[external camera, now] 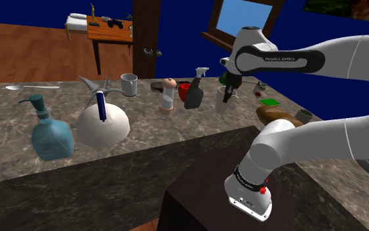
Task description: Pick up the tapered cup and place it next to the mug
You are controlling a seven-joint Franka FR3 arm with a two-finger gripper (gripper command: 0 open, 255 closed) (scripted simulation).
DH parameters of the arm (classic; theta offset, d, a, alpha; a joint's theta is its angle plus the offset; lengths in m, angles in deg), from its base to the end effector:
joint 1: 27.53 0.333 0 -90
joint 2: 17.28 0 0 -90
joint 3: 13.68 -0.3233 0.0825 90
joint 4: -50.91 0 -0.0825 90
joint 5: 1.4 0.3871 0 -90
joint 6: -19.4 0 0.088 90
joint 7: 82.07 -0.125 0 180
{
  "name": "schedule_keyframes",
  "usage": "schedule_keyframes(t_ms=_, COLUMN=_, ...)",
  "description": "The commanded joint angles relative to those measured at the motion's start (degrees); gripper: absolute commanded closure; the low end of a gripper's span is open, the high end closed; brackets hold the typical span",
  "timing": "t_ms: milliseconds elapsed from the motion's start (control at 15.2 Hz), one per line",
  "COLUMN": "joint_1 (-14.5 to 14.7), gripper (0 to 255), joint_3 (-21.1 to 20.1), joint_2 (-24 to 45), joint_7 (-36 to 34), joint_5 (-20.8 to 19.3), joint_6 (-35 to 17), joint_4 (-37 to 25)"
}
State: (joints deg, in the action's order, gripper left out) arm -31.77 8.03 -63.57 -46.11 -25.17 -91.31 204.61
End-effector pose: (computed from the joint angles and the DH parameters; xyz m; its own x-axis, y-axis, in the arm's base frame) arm 0.2786 -0.1692 0.4408 0.9119 0.4077 -0.0462 0.4103 -0.9045 0.1164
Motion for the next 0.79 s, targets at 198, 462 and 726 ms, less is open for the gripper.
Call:
schedule_keyframes(t_ms=198, joint_1=0.34, gripper=255, joint_3=-1.03, joint_2=-0.73, joint_7=0.63, joint_5=1.09, joint_6=4.01, joint_4=-3.31)
schedule_keyframes(t_ms=462, joint_1=0.64, gripper=255, joint_3=-1.83, joint_2=-0.95, joint_7=1.08, joint_5=1.92, joint_6=7.07, joint_4=-6.19)
schedule_keyframes(t_ms=726, joint_1=0.93, gripper=255, joint_3=-2.56, joint_2=-0.91, joint_7=1.52, joint_5=2.68, joint_6=10.02, joint_4=-9.2)
